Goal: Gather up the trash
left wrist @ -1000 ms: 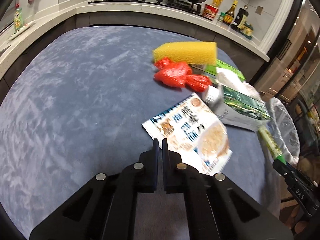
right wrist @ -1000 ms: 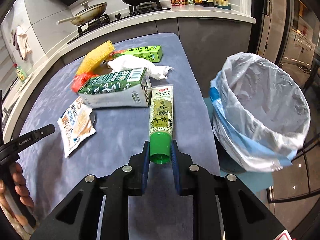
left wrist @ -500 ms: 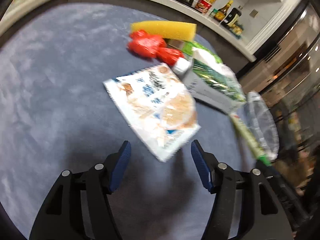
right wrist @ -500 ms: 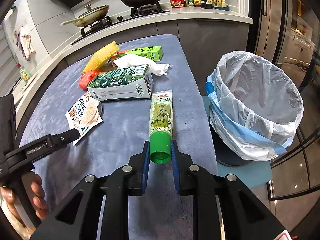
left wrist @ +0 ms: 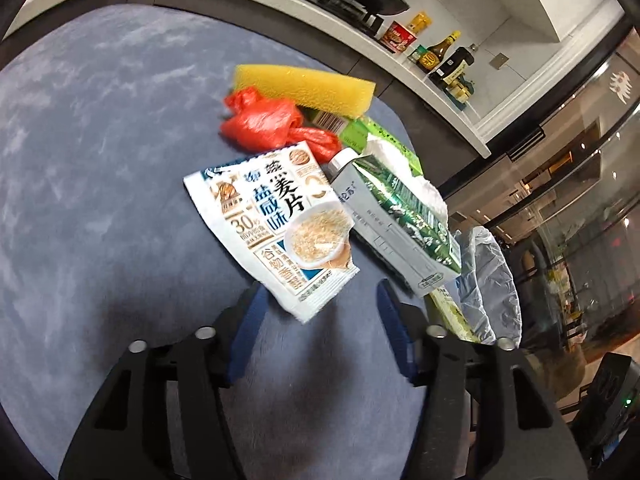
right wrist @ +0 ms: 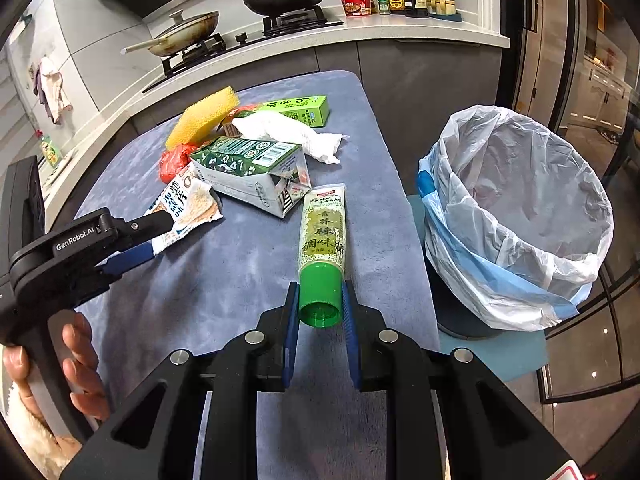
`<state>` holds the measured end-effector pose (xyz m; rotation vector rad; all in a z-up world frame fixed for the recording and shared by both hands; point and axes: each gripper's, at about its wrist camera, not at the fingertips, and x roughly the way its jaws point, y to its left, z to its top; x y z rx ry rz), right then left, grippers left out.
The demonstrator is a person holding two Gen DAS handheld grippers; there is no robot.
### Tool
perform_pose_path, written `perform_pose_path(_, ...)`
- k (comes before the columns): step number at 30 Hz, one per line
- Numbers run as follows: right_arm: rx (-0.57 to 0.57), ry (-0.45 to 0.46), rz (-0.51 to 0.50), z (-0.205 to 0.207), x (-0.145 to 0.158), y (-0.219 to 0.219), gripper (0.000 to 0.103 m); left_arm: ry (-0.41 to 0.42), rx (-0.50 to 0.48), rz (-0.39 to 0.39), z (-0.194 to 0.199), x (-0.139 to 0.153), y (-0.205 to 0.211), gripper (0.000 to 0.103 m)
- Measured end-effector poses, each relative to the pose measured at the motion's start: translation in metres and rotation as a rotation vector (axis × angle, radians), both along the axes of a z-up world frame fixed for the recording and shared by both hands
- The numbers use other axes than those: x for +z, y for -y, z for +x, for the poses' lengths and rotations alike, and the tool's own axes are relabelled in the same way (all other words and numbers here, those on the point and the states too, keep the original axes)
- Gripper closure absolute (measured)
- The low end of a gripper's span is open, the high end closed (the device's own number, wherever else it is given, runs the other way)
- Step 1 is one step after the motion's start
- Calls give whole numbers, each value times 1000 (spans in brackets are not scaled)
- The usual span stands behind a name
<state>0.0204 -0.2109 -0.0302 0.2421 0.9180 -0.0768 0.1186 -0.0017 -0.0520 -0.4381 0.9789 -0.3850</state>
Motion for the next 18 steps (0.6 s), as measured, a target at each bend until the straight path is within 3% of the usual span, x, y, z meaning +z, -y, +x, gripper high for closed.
perform_pose_path(3, -2, 3, 3, 2, 0, 0, 84, 4, -12, 14, 5, 1, 4, 68)
perform_pose_path(7, -3, 7, 2, 4, 2, -1, 84, -6, 4, 9, 12, 2, 3, 70)
perform_pose_path(13, -2, 10, 2, 5, 4, 1, 84, -9, 7, 46, 18, 5, 0, 91)
perform_pose_path(18, -7, 25, -3, 3, 8, 2, 84, 19, 15, 112, 14, 12, -5, 101)
